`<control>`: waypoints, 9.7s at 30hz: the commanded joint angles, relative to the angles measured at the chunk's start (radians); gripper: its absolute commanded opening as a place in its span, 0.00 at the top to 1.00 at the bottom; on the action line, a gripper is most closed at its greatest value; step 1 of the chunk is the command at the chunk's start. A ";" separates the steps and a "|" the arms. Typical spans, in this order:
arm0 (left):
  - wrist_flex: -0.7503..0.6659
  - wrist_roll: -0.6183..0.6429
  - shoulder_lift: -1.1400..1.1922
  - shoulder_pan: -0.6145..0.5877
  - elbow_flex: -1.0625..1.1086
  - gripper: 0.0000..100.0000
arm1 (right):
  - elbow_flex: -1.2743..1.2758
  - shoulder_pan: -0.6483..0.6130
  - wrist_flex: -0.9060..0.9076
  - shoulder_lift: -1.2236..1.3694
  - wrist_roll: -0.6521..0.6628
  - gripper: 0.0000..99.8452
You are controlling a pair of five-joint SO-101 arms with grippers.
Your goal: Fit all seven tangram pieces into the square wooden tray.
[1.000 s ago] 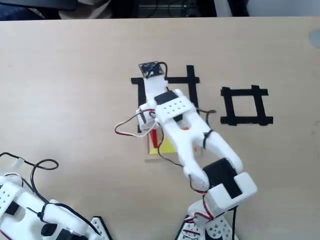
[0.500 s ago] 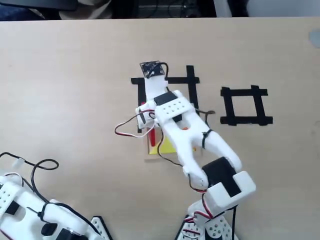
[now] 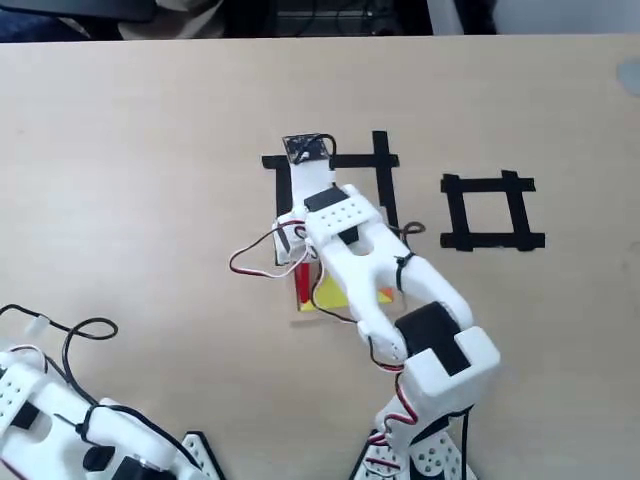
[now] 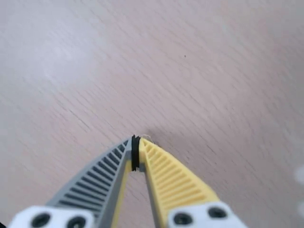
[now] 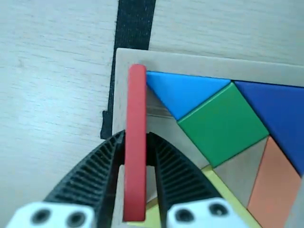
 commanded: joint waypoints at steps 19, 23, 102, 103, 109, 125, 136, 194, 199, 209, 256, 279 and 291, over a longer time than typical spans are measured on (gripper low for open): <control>-0.009 -0.009 -0.017 0.012 -0.010 0.97 | -0.021 -0.006 0.098 -0.232 0.038 0.83; -0.009 -0.009 -0.017 0.012 -0.010 0.97 | -0.019 -0.005 0.144 -0.282 0.060 0.83; -0.006 0.101 -0.017 0.318 -0.013 0.97 | 0.185 0.577 0.201 -0.311 0.592 0.99; -0.006 0.101 -0.017 0.318 -0.013 0.97 | 0.185 0.577 0.199 -0.309 0.608 0.99; -0.006 0.101 -0.017 0.321 -0.012 0.97 | 0.165 0.578 0.146 -0.245 0.617 0.99; -0.008 0.101 -0.017 0.326 -0.010 0.97 | -0.038 0.483 0.221 0.041 0.503 0.99; -0.008 0.100 -0.017 0.325 -0.010 0.97 | 0.059 0.319 0.146 -0.028 0.253 0.99; 0.255 0.348 -1.014 0.848 0.124 0.97 | 0.881 0.457 0.440 -2.060 0.388 0.91; 0.324 0.350 -1.014 0.923 0.189 0.97 | 0.923 0.457 0.471 -2.078 0.359 0.91; 0.351 0.376 -1.014 0.940 0.217 0.97 | 1.053 0.459 0.525 -2.078 0.354 0.94; 0.282 0.256 -1.013 0.924 0.392 0.97 | 1.270 0.463 0.387 -2.078 0.362 0.97; 0.282 0.256 -1.013 0.923 0.392 0.97 | 1.270 0.463 0.387 -2.078 0.362 0.97; 0.282 0.256 -1.013 0.923 0.392 0.97 | 1.270 0.463 0.387 -2.078 0.362 0.97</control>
